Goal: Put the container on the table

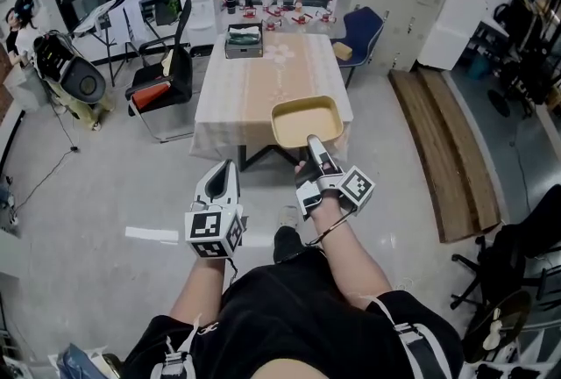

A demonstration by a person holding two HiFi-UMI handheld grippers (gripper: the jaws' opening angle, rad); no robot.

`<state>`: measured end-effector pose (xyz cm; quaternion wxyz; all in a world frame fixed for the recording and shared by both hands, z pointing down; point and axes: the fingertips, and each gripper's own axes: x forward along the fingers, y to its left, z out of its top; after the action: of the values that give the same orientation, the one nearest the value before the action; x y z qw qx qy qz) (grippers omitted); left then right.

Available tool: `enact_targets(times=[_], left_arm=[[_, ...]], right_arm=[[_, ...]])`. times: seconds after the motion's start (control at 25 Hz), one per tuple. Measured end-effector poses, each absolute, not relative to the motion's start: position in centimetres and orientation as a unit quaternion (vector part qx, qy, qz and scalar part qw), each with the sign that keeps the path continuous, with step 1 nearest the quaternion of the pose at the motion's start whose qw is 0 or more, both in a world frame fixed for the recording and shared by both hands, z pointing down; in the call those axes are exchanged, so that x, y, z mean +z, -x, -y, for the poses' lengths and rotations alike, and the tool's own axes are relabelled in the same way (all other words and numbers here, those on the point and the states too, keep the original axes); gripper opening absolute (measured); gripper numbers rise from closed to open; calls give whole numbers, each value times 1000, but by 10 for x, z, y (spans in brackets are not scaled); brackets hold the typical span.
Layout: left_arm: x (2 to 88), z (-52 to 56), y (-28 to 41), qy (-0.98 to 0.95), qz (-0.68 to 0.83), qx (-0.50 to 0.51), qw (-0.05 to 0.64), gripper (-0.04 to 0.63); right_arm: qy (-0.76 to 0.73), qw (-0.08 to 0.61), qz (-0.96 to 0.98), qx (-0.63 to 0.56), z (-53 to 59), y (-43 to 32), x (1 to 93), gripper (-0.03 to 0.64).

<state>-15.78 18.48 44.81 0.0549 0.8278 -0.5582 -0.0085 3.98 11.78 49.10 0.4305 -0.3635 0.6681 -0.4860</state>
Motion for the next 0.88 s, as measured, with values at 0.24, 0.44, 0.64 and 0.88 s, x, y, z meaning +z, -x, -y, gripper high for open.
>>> enact_targets(times=[0.24,0.44,0.64,0.88], left_arm=[[452,-59,146,-820,569,4,59,12],[446,70,127,-815,577,10,55,12],[447,192,103,-812,582,12,45,12],[422,338,81,-810,584,14,45,12]], right_arm=[[364,423,-665,-495,12,-51,501,224],[363,414,-666,-503,139,-70,506,224],[352,413,-668,-509,261,-92,515,224],[360,407,-663,-514,408,-119,498,224]])
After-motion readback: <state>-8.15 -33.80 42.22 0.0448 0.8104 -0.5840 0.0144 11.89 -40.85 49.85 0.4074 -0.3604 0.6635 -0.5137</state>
